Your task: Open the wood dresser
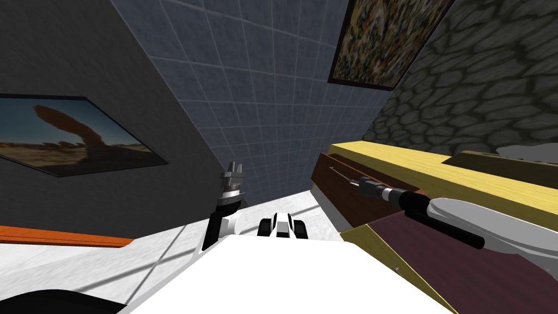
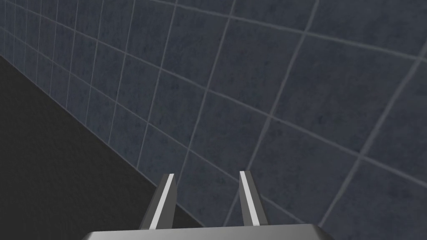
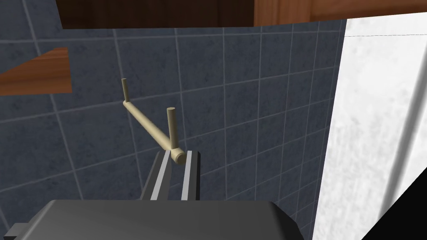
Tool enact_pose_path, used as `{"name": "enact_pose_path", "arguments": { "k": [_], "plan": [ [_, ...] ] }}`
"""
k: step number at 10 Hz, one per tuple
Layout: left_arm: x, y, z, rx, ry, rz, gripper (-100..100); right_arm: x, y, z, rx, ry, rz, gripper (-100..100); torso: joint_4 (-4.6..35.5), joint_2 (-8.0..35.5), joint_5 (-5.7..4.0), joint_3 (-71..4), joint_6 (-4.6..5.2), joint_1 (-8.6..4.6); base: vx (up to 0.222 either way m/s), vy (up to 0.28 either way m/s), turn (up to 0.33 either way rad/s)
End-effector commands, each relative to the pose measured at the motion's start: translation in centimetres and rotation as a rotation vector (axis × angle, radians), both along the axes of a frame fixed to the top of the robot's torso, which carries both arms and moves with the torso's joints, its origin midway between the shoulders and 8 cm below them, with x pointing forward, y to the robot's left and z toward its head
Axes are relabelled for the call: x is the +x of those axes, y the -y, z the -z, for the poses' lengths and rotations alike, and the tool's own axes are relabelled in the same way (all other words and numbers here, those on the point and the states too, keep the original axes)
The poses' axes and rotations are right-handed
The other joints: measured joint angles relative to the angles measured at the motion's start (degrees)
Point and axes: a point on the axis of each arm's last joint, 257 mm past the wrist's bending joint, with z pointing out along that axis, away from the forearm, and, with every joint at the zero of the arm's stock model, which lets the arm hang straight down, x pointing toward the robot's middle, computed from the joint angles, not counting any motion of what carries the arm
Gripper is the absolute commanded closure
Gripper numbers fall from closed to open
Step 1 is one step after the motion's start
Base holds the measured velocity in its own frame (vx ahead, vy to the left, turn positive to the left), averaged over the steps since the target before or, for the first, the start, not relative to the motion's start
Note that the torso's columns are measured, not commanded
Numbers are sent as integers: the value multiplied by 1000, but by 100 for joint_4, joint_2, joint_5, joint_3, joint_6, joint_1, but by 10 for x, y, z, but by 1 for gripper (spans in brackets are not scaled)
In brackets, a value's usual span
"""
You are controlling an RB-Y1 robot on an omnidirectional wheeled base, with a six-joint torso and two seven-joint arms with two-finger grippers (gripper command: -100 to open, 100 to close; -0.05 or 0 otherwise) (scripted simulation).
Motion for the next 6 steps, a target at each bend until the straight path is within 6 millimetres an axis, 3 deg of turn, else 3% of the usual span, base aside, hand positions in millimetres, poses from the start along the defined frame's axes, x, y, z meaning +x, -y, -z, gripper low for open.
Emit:
{"name": "enact_pose_path", "arguments": {
  "k": [1, 2, 3, 6],
  "plan": [
    [0, 0, 0, 0, 0, 0, 0, -3, -2, 5, 3, -12, -3, 100, 0, -1, 1, 0, 3, -3, -44, 208, -15],
    [0, 0, 0, 0, 0, 0, 0, -1, -2, 2, 2, -4, -2, 100, 2, -3, 0, -2, 5, -18, -21, 102, -4],
    [0, 0, 0, 0, 0, 0, 0, 3, -3, -8, 2, -8, -15, -100, 13, -5, 5, -7, 3, -52, -1, 37, -84],
    [0, 0, 0, 0, 0, 0, 0, 16, -7, -38, -3, -7, -44, -100, 14, 0, 14, -4, -3, -14, 10, 28, -100]
  ]
}}
